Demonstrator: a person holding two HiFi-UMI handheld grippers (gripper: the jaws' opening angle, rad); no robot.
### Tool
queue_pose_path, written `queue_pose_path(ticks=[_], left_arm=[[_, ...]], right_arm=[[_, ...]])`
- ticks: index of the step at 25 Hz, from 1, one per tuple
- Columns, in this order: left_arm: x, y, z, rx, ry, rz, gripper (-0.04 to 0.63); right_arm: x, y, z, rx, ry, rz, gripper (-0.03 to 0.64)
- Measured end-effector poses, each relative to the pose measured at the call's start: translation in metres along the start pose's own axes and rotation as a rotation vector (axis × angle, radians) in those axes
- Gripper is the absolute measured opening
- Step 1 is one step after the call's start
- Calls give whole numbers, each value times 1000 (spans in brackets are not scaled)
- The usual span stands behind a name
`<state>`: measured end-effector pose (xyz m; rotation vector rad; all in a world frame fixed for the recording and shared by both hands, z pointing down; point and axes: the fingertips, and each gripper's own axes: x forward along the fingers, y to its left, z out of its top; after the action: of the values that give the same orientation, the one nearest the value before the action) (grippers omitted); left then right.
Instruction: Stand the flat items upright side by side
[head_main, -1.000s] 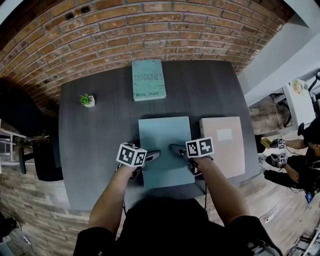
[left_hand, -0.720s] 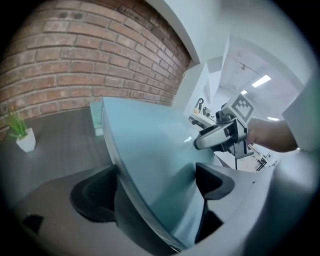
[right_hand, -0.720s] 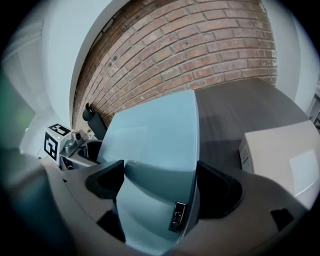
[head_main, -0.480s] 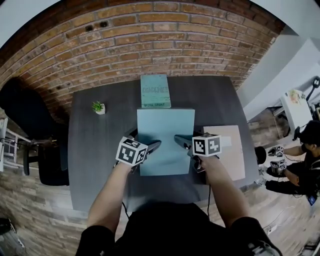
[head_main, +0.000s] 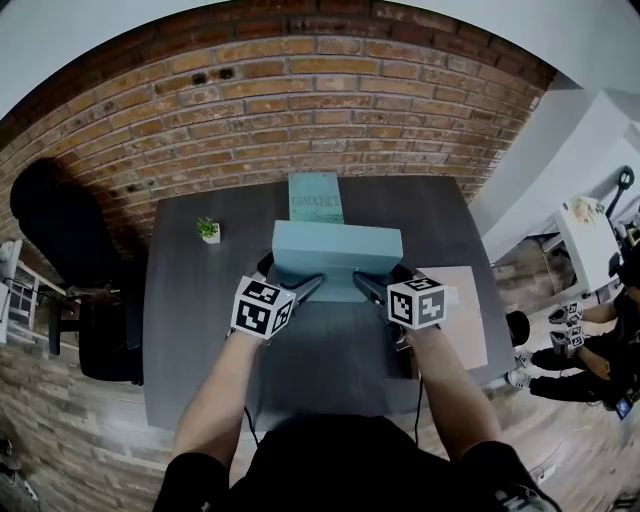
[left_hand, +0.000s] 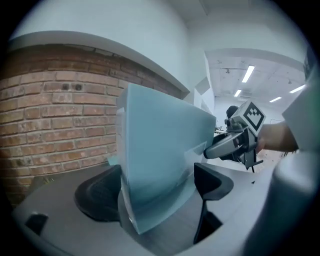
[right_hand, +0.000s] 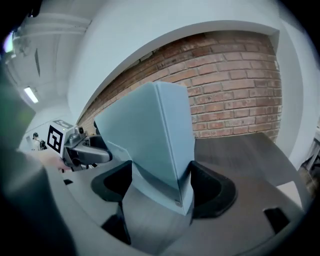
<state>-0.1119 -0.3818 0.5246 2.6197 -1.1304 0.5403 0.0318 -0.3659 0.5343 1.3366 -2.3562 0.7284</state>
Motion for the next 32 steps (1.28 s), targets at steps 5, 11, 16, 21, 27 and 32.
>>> queue_pose_path(ticks=[5,11,16,21,27,32], left_arm=[[-8,-1,5,15,-28,19,457],[-6,-12,-11,4,1,11,416],[-2,-23,-13,12,-12,-6,406],[7,-31,-9,86,-22,-33,393],[13,-26,-7,113,1,-72,393],[12,-25,-9,117,13,-54,393]], right_arm=[[-6,6,-5,-41,-15,-26,368],[-19,0,-4,-5,-59,-39,365],[-30,-6,-10,-3,-61,-65,364],[-45,-11,-17,24,-79,-88,360],[-62,-13,-16,90,-143,-65,308],[-62,-16,-25,69,-111,-33,280]])
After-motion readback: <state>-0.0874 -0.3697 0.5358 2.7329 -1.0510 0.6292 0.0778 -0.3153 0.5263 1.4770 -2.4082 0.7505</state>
